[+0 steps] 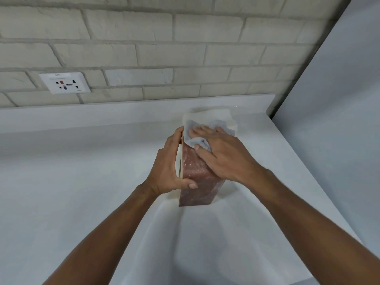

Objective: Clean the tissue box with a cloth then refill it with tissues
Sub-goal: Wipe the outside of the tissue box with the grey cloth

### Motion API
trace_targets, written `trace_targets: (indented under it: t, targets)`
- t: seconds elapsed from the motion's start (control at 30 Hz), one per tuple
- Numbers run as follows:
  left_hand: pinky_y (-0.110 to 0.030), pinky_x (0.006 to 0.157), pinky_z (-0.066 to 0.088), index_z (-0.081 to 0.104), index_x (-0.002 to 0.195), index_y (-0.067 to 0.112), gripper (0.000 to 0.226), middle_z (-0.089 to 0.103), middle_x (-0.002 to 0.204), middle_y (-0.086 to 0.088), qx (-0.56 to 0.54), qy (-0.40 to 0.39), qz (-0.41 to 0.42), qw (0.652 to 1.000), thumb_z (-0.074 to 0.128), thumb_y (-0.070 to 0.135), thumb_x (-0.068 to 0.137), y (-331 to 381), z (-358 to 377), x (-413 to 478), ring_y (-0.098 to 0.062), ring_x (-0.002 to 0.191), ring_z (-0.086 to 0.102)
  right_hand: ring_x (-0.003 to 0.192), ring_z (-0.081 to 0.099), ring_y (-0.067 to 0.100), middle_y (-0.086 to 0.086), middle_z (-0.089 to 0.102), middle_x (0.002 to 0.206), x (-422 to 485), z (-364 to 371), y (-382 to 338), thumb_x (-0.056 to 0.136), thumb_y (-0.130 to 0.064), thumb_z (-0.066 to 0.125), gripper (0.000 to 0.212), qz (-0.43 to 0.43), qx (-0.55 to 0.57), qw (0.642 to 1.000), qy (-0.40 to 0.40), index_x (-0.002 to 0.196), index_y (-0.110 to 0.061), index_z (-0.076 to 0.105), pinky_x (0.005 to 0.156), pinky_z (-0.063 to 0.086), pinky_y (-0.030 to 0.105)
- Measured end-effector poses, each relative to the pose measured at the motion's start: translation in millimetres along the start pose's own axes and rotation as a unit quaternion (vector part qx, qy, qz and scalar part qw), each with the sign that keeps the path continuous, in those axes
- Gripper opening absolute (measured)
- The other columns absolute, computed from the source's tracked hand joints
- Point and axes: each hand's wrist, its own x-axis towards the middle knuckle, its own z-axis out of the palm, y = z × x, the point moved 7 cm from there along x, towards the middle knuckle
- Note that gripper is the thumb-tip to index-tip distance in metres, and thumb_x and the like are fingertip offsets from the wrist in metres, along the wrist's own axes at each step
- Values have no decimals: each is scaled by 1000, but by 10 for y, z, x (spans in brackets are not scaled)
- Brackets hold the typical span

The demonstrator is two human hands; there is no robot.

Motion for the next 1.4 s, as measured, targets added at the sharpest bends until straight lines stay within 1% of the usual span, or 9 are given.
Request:
trace_targets:
  t: [0.13, 0.3, 0.5, 0.73, 0.93, 1.13, 1.23, 1.3, 1.4]
  targets:
    - [-40, 114, 42, 15, 158, 36, 138, 40, 152, 18, -8, 4, -14, 1000, 62, 102, 47, -33, -20, -22, -8, 140, 45, 138, 40, 18, -13, 48, 148, -217, -145, 172, 103, -42, 39, 41, -2, 19, 1000, -15, 143, -38, 47, 111, 36, 40]
    - [-30, 112, 40, 12, 159, 35, 141, 41, 150, 10, -14, 1, -19, 1000, 61, 103, 46, -34, -3, -17, -2, 139, 44, 90, 66, 24, 5, 72, 89, -59, -272, 483, 103, -32, 43, 32, 86, 56, 993, 51, 110, -17, 70, 74, 44, 30]
    - [-53, 114, 43, 16, 161, 27, 140, 44, 151, 2, 0, -5, -1, 1000, 62, 101, 51, -55, -6, -23, -16, 140, 47, 133, 49, 13, -11, 44, 152, -269, -158, 694, 103, -43, 39, 39, 63, 79, 994, 32, 142, -46, 45, 109, 40, 32]
    - [-39, 114, 43, 15, 159, 34, 134, 42, 150, 10, -5, 6, -3, 1000, 61, 101, 52, -40, 30, -27, -8, 138, 46, 138, 39, -1, -21, 40, 151, -414, -53, 554, 98, -50, 37, 49, 9, 90, 994, 63, 144, -37, 48, 115, 35, 28]
    - [-51, 111, 43, 15, 161, 25, 139, 45, 148, -1, 7, 6, 1, 1000, 60, 101, 53, -57, 19, -18, -16, 137, 49, 111, 64, 20, -2, 69, 122, -75, -111, 747, 100, -48, 39, 43, 112, 125, 982, 83, 135, -31, 58, 94, 49, 35]
    - [-49, 111, 45, 15, 159, 27, 134, 44, 147, 0, -2, 11, 4, 1000, 58, 101, 57, -43, 33, -18, -15, 136, 49, 141, 33, -5, -25, 40, 150, -557, -57, 560, 101, -50, 35, 44, 12, 102, 993, 64, 143, -43, 44, 116, 35, 32]
    - [-52, 112, 44, 14, 159, 29, 130, 42, 149, 0, -9, 14, 13, 1000, 57, 100, 59, -46, 65, -10, -17, 138, 48, 141, 33, -4, -27, 42, 148, -606, -64, 638, 97, -57, 34, 44, 45, 134, 988, 63, 139, -52, 44, 116, 35, 35]
    - [-53, 111, 45, 13, 160, 29, 131, 42, 148, -2, -4, 18, 22, 1000, 56, 101, 58, -51, 65, -8, -19, 138, 48, 128, 52, 2, -23, 56, 137, -435, -99, 688, 98, -55, 38, 43, 73, 148, 984, 74, 138, -48, 49, 106, 44, 33]
    - [-57, 109, 44, 13, 161, 26, 134, 43, 148, -4, 8, 17, 28, 999, 56, 101, 58, -72, 47, -10, -21, 137, 48, 63, 63, 4, -13, 70, 72, -122, -70, 778, 100, -45, 44, 37, 121, 178, 972, 90, 112, -22, 70, 64, 49, 30]
